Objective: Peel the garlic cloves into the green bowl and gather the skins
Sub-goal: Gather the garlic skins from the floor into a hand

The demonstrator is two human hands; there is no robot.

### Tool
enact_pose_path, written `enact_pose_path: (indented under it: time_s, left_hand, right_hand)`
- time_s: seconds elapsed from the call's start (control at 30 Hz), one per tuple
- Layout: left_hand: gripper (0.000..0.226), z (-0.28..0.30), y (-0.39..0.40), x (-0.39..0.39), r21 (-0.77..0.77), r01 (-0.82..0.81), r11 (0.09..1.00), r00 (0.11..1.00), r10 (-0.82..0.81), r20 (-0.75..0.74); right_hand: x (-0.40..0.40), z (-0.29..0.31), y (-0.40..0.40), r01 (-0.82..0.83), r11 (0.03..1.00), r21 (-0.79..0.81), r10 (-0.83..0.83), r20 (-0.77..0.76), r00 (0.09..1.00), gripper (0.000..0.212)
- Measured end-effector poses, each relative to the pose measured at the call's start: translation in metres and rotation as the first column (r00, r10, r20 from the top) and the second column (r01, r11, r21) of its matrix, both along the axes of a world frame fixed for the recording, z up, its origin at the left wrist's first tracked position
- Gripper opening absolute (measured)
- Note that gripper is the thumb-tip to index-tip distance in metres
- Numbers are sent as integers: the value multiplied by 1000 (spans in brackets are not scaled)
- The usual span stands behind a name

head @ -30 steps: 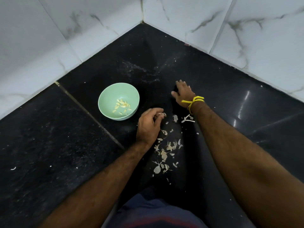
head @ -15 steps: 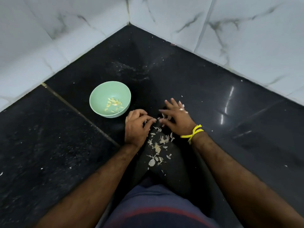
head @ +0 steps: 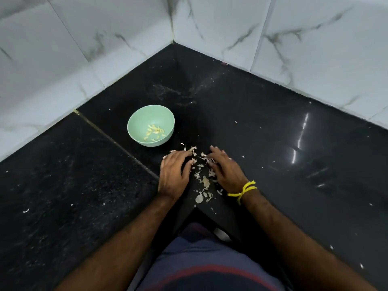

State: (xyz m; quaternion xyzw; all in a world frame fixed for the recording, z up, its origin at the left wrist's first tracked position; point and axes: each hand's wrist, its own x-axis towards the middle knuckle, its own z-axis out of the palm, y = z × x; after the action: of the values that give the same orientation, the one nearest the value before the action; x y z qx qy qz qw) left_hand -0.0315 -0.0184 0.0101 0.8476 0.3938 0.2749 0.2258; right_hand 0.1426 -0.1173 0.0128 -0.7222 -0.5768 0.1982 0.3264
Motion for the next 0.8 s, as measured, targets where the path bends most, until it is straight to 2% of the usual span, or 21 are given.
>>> enact_pose_path:
  time_s: [0.03, 0.07, 0.1, 0.17, 0.23, 0.37, 0.43, 0.57, 0.67, 0.8]
  left_hand:
    - [25, -2, -3, -5, 9, 26, 1000, 1000, -26, -13]
    - [26, -3, -6, -10, 17, 50, 999, 998, -50, -26]
    - [28, -6, -11, -14, 20, 69, 997, 997, -69, -38]
    - [32, -9, -16, -19, 34, 67, 997, 997, -65, -42]
    - [34, -8, -17, -19, 34, 29, 999, 999, -28, -22]
    - [34, -8, -14, -16, 6, -8, 1000, 1000, 8, 13]
    - [31, -10, -13, -15, 10, -10, 1000, 1000, 9, 24]
    - [15, -14, -12, -15, -10, -37, 999, 998, 38, 60]
    - [19, -13, -12, -15, -35, -75, 997, 993, 78, 93]
    - [35, -12, -14, -14, -14, 40, 999, 999, -39, 34]
  right_hand:
    - [0, 1, -7, 83, 996, 31, -82, -25, 996, 35]
    - [1, 3, -14, 119, 993, 18, -118, -48, 992, 48]
    - [-1, 4, -24, 90, 995, -35, -91, -38, 995, 70]
    - [-6, 0, -41, -51, 990, -130, 69, 141, 988, 113]
    - [-11, -5, -51, -65, 986, -151, 108, 293, 950, 121]
    - [-16, -11, -28, 53, 995, -82, -31, 251, 968, 110]
    - [-17, -11, -8, 101, 994, -49, -90, 192, 977, 97]
    - [-13, -12, 9, 166, 984, 62, -163, -43, 986, 37]
    - [-13, -13, 0, 217, 971, 97, -213, -50, 976, 7]
    - [-15, -13, -19, 340, 931, 134, -335, -61, 940, 22]
